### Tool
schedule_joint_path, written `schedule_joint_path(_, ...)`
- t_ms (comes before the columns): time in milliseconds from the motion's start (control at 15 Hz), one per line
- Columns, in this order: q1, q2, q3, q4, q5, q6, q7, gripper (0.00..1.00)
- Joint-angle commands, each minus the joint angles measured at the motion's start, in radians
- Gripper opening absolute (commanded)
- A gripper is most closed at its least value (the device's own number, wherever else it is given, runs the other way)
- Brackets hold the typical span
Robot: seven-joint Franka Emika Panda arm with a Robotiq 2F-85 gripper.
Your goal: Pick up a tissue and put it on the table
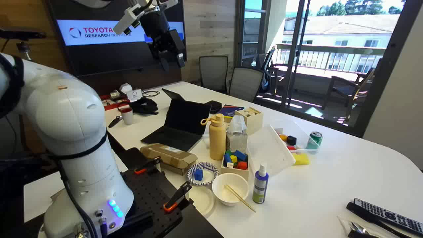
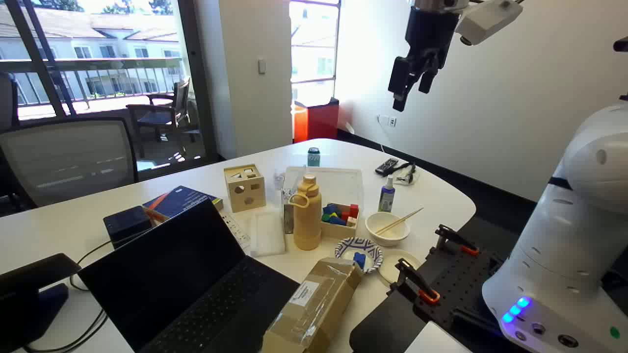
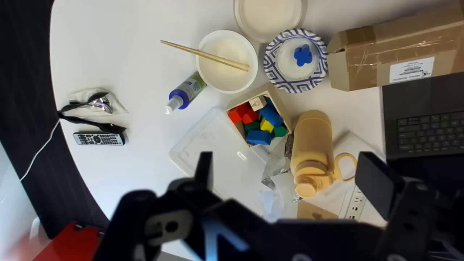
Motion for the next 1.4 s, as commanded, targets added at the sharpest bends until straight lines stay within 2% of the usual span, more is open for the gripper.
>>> schedule_joint_path(0, 0.018, 0.005, -0.014, 0.003, -0.014, -0.004, 0.013, 1.0)
schedule_joint_path(267, -0.029, 0.239, -0.025, 0.091, -0.02, 0.149, 0.01, 1.0)
schedule_joint_path(400, -0.08, 0.329, 0.006, 0.12, 0.003, 0.226, -0.001, 1.0)
schedule_joint_path(667, -0.194, 0.566, 0.074, 0.228, -0.041, 0.37, 0.092, 1.0)
schedule_joint_path(1000, -0.301, 0.883, 0.15, 0.43, -0.101, 0.428, 0.236, 1.0)
schedule_joint_path(1200, -0.313, 1.077, 0.148, 0.566, -0.153, 0.442, 0.31, 1.0)
schedule_joint_path(1267, -0.191, 1.143, 0.021, 0.616, -0.177, 0.441, 0.33, 1.0)
schedule_joint_path(1333, -0.165, 1.206, -0.012, 0.665, -0.175, 0.445, 0.328, 1.0)
